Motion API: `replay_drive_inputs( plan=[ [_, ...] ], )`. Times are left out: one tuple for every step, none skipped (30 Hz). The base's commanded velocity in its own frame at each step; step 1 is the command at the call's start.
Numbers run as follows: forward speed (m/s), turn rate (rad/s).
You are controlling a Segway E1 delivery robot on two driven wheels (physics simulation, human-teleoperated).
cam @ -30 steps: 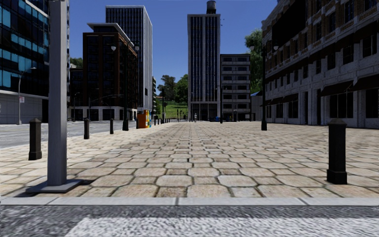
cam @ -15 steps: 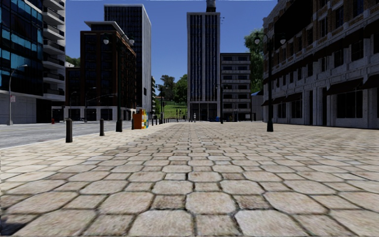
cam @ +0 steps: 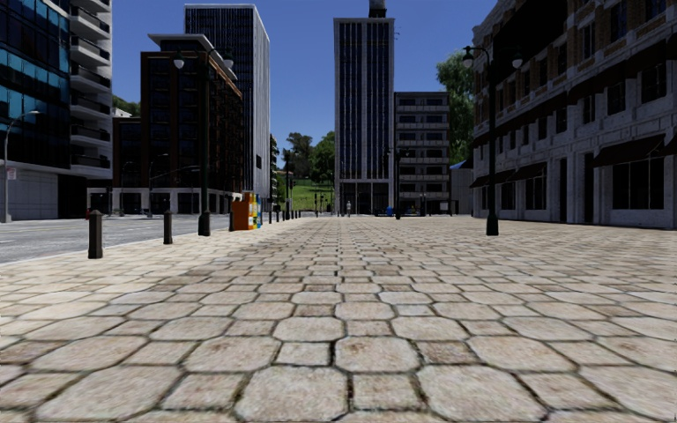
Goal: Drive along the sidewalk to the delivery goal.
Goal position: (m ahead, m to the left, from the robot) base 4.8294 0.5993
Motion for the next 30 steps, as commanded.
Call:
replay_drive_inputs(
  plan=[
    [0.99, 0.00],
    [0.99, 0.00],
    [0.99, 0.00],
    [0.99, 0.00],
    [0.99, 0.00],
    [0.99, 0.00],
    [0.99, 0.00],
    [0.99, 0.00],
    [0.99, 0.00],
    [1.00, 0.00],
    [1.00, 0.00],
    [1.01, 0.00],
    [1.04, 0.00],
    [1.06, 0.00],
    [1.08, 0.00],
    [1.08, 0.00],
    [1.10, 0.00],
    [1.12, 0.00],
    [1.15, 0.00],
    [1.15, 0.00],
    [1.16, 0.00],
    [1.17, 0.00],
    [1.17, 0.00],
    [1.17, 0.00],
    [1.17, 0.00],
    [1.18, 0.00],
    [1.18, 0.00],
    [1.18, 0.00],
    [1.21, 0.09],
    [1.21, 0.09]
  ],
)
